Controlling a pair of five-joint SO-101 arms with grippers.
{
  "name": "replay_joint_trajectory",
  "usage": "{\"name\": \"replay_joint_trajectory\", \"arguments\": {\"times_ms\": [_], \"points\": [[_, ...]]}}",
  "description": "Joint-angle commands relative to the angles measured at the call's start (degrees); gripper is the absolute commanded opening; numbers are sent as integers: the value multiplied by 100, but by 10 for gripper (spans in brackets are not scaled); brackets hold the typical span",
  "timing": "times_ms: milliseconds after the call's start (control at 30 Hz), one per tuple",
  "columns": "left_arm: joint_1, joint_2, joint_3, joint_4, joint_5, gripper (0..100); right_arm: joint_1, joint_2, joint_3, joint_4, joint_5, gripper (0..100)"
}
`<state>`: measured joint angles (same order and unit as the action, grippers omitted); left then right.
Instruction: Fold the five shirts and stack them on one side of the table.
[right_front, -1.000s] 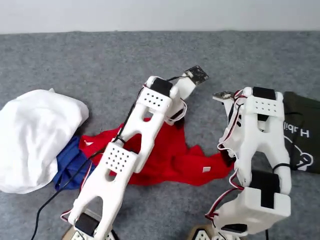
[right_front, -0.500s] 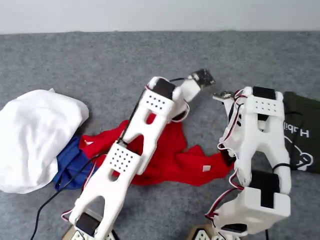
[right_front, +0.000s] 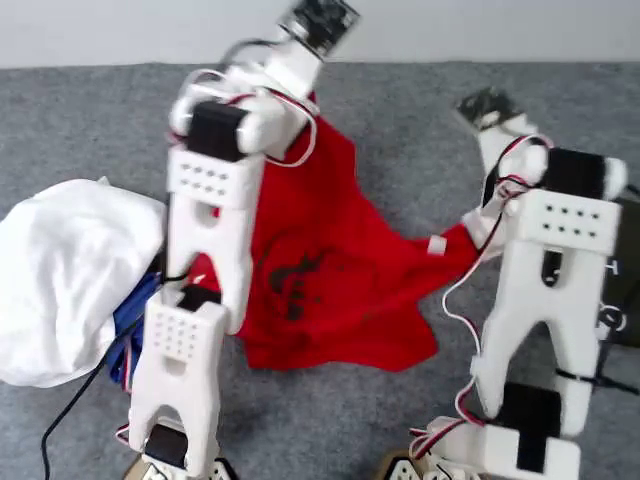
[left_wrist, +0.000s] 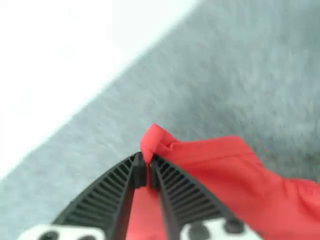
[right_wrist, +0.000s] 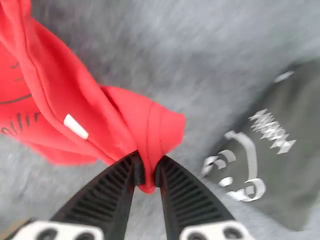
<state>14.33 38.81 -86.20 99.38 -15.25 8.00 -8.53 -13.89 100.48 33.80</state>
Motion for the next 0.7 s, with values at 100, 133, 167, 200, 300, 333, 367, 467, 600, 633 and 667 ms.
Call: {"name": "replay_joint_trajectory", "arguments": {"times_ms": [100, 133, 167, 200, 300, 333, 367, 467, 600, 633, 667], "points": [[-378, -1626, -277, -484, 35, 13, 84, -391, -1899, 40, 35, 10], [-448, -1793, -277, -686, 35, 13, 84, -391, -2110, -13, 35, 10], [-519, -1943, -277, -888, 35, 13, 84, -391, -2312, -75, 35, 10], [-580, -2075, -277, -1090, 35, 13, 84, -391, -2497, -145, 18, 10], [-624, -2400, -277, -1582, 26, 13, 92, -391, -2927, -391, 0, 10], [-615, -2505, -277, -1688, 26, 13, 92, -391, -3033, -470, 0, 10], [-589, -2602, -259, -1767, 26, 13, 92, -409, -3103, -576, 0, 10], [-571, -2813, -268, -1934, 26, 13, 101, -444, -3279, -866, 9, 10], [-598, -3095, -259, -1952, 18, 13, 101, -444, -3754, -901, 26, 10], [-589, -3182, -259, -1943, 18, 13, 101, -444, -3868, -892, 26, 10], [-589, -3270, -259, -1934, 18, 13, 110, -453, -3956, -892, 26, 10]]}}
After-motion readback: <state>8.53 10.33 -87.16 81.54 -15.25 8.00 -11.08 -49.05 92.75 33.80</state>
